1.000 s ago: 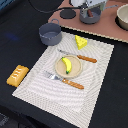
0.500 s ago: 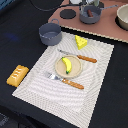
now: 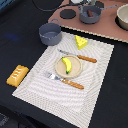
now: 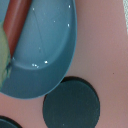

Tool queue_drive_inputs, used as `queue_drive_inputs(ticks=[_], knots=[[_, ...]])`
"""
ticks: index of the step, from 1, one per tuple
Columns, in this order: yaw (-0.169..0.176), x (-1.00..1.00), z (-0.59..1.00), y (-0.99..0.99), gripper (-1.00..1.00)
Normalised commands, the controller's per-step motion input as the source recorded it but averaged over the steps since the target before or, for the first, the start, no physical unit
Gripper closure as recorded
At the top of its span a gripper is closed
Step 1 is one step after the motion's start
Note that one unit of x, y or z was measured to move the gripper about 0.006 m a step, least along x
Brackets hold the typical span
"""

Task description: Interact with the objects in diverse but meaningful ways.

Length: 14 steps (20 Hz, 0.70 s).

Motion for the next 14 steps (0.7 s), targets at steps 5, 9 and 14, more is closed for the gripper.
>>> queue_drive_inputs(ticks=[5,9,14], knots=[[0.02,-0.2,-0.29,0.01,-1.0],[0.009,-0.19,-0.32,0.0,-1.0],[0.002,-0.18,-0.3,0.01,-1.0]])
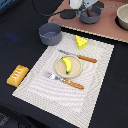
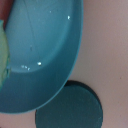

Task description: Interact with the objects in diverse but meaningful ways.

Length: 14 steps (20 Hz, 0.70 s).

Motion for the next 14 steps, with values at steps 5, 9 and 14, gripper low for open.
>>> queue_drive_inputs(ticks=[5,9,14], knots=[[0.0,-0.14,-0.27,0.04,-1.0],[0.0,-0.14,-0.25,0.05,-1.0],[0.0,-0.15,-0.26,0.07,-1.0]])
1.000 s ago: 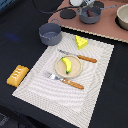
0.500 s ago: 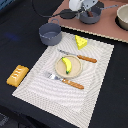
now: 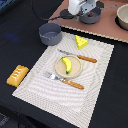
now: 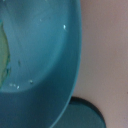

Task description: Interact with the objects in diverse but meaningful ways.

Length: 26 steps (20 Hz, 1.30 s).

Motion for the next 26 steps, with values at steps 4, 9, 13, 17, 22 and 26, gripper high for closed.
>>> queue_drive_inputs(ticks=[4,9,13,17,22,26], knots=[[0.0,-0.18,-0.29,0.05,-1.0],[0.0,-0.19,-0.28,0.04,1.0],[0.0,-0.2,-0.26,0.02,1.0],[0.0,-0.22,-0.2,0.0,1.0],[0.017,-0.21,-0.12,0.02,1.0],[0.022,-0.14,-0.06,0.03,1.0]])
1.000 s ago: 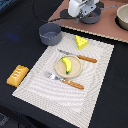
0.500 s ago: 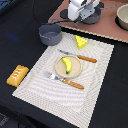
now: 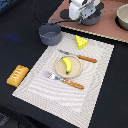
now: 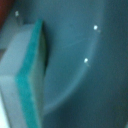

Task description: Interact with the objects in diverse but meaningful ways.

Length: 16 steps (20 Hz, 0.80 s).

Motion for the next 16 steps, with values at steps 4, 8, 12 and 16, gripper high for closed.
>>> queue_drive_inputs(ticks=[4,8,12,16], knots=[[0.02,-0.12,-0.08,0.04,1.0],[0.021,-0.08,-0.01,0.05,1.0],[0.007,-0.16,0.83,0.32,1.0],[0.006,-0.5,1.0,0.53,1.0]])
